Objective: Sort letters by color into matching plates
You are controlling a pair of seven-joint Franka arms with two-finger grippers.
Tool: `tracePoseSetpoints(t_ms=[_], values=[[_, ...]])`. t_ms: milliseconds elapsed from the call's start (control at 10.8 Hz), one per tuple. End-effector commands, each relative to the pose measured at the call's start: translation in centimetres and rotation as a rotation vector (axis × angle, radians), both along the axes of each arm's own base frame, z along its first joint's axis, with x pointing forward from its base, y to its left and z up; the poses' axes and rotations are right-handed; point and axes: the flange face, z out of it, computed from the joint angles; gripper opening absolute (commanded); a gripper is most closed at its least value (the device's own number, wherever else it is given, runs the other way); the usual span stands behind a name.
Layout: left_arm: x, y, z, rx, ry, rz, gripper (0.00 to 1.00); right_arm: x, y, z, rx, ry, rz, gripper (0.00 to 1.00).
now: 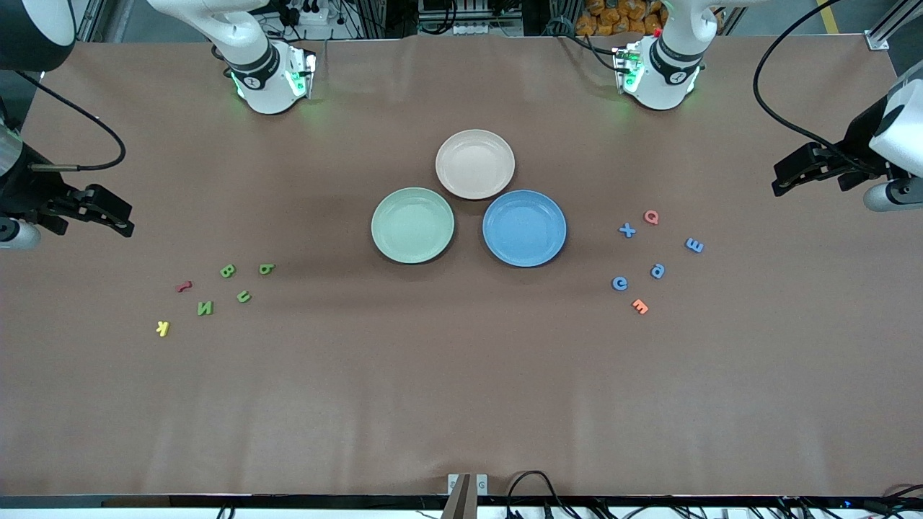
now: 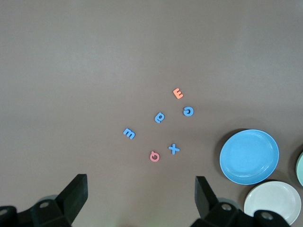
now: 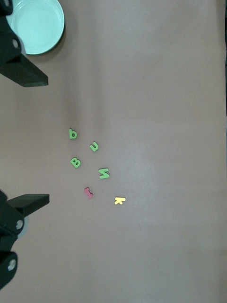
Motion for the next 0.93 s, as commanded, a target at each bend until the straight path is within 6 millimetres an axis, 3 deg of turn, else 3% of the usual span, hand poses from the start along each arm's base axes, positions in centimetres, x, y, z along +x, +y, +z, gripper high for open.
tracePoseSetpoints(t_ms=[0, 463, 555, 833], values=[[-0.4, 0.0, 0.2, -0.010, 0.004, 0.007, 1.00, 0.1, 0.1, 0.3, 0.003, -0.004, -0.001, 1.00], [-0.1, -0.2, -0.3, -0.011, 0.011, 0.011, 1.00, 0.1, 0.1, 0.3, 0.003, -0.004, -0.001, 1.00], [0.1, 0.0, -1.2, -0.012, 0.017, 0.013, 1.00, 0.1, 0.2, 0.3, 0.003, -0.004, 0.001, 1.00], [0.0, -0.2, -6.4, -0.039, -0.015, 0.022, 1.00, 0.1, 0.1, 0.3, 0.003, -0.004, -0.001, 1.00]])
